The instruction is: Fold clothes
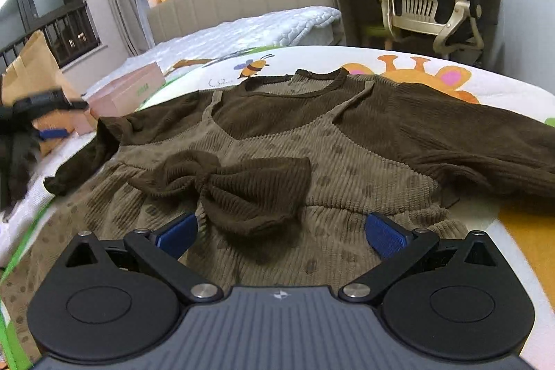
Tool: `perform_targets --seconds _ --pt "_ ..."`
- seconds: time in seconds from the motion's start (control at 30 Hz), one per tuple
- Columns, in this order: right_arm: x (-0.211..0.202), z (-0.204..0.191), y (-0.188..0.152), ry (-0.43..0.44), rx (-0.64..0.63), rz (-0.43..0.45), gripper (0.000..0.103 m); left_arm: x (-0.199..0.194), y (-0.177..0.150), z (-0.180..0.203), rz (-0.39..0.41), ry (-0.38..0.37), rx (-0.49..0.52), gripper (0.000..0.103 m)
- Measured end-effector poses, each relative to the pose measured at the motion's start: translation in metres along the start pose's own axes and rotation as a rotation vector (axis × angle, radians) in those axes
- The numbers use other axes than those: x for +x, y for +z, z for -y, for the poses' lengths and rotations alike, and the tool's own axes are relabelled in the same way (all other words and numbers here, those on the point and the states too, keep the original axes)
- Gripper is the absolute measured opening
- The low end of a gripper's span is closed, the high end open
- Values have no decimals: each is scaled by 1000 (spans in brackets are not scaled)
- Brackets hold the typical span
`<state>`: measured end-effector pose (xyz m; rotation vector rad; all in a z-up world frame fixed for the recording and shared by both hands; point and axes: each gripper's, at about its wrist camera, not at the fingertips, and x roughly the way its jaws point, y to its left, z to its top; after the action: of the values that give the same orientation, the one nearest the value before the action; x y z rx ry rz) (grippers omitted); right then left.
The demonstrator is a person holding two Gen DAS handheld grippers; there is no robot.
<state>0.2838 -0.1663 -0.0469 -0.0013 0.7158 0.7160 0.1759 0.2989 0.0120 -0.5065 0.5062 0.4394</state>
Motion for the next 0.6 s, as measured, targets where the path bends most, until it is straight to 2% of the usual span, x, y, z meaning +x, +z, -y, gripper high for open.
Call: perform_targets --seconds 0.07,0.17,0.27,0.33,0.37,0.43,0.47,0.53,0.6 --pt "1 -2 0 -10 -15 -8 103 -10 -2 -2 -43 -88 -42 98" --pt "2 -5 1 -22 -33 -19 103 -20 -23 6 -172 -190 -31 98" --pt "3 -6 1 -27 -40 -21 103 -32 -51 24 -174 -149 143 98" --pt "2 -6 1 -28 -42 -20 103 -30 -67 39 -156 -73 325 98" --pt "2 -5 1 -28 -42 -20 103 -27 -73 44 -156 -47 384 96" --pt "2 -5 1 -28 -42 -19 103 -20 -83 54 -159 5 496 76" --pt "1 -5 1 -27 -41 -18 103 -14 -84 56 -169 22 521 63" --pt "0 -3 1 -22 -34 -15 103 -7 -82 56 -170 40 539 54" --pt "0 -1 1 -13 -24 -11 103 -3 -77 57 -158 63 566 32"
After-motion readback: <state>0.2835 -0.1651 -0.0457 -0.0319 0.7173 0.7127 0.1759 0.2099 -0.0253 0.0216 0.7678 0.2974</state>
